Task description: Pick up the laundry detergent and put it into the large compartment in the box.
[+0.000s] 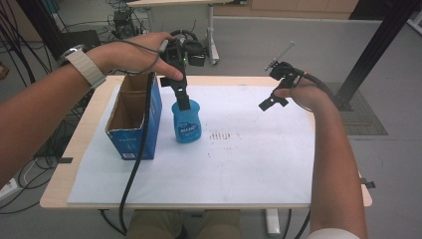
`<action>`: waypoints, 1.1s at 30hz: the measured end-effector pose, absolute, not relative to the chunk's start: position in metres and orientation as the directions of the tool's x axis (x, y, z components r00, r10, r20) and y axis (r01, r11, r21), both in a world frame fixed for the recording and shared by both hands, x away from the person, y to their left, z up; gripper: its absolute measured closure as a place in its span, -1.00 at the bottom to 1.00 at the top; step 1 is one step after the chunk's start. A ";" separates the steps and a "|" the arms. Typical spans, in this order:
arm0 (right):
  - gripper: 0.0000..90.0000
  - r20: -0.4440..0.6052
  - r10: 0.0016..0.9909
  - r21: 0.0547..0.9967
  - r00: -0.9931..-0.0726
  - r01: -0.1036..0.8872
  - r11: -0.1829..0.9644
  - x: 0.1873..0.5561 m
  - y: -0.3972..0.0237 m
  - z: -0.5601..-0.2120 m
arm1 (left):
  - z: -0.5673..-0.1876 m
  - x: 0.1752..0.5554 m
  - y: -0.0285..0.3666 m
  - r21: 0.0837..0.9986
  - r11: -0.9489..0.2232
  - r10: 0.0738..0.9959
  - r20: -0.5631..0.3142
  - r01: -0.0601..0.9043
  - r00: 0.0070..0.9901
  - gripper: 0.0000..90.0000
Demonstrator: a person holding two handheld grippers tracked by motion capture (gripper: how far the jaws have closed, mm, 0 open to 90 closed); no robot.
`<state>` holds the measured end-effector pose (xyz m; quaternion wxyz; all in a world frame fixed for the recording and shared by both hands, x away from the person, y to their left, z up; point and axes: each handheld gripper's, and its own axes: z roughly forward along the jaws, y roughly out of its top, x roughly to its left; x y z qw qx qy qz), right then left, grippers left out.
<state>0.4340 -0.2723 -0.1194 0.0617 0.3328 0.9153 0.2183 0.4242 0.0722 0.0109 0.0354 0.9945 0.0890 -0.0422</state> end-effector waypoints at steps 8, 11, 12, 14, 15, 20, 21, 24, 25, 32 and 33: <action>-0.76 0.024 0.630 0.439 -0.776 0.575 0.690 0.433 -0.270 -0.119 | 0.011 0.423 0.073 0.065 -0.981 0.178 -0.080 0.183 0.981 -0.80; -0.76 0.023 0.629 0.439 -0.777 0.573 0.692 0.432 -0.269 -0.120 | 0.011 0.422 0.074 0.068 -0.981 0.178 -0.080 0.183 0.981 -0.80; -0.76 0.025 0.629 0.439 -0.777 0.574 0.691 0.431 -0.269 -0.120 | 0.011 0.422 0.073 0.064 -0.981 0.176 -0.080 0.181 0.981 -0.80; -0.76 0.024 0.629 0.439 -0.777 0.573 0.692 0.431 -0.269 -0.120 | 0.011 0.422 0.073 0.063 -0.981 0.177 -0.079 0.182 0.981 -0.80; -0.76 0.024 0.630 0.439 -0.776 0.574 0.691 0.431 -0.269 -0.120 | 0.011 0.422 0.074 0.066 -0.980 0.183 -0.077 0.188 0.980 -0.80; -0.76 0.020 0.625 0.445 -0.780 0.567 0.693 0.430 -0.269 -0.119 | 0.012 0.420 0.077 0.070 -0.979 0.187 -0.073 0.192 0.980 -0.80; -0.76 0.021 0.626 0.447 -0.779 0.568 0.692 0.430 -0.269 -0.119 | 0.012 0.420 0.077 0.070 -0.979 0.189 -0.072 0.193 0.979 -0.80; -0.76 0.019 0.624 0.446 -0.782 0.565 0.694 0.430 -0.268 -0.119 | 0.011 0.420 0.077 0.070 -0.978 0.193 -0.071 0.198 0.979 -0.81; -0.76 0.021 0.624 0.445 -0.781 0.567 0.694 0.430 -0.268 -0.119 | 0.011 0.421 0.077 0.069 -0.978 0.190 -0.071 0.195 0.979 -0.81; -0.76 0.020 0.623 0.445 -0.782 0.565 0.695 0.429 -0.269 -0.118 | 0.012 0.423 0.076 0.072 -0.978 0.191 -0.076 0.196 0.979 -0.80; -0.76 0.019 0.621 0.446 -0.784 0.563 0.696 0.429 -0.269 -0.118 | 0.012 0.423 0.077 0.073 -0.978 0.191 -0.076 0.197 0.979 -0.80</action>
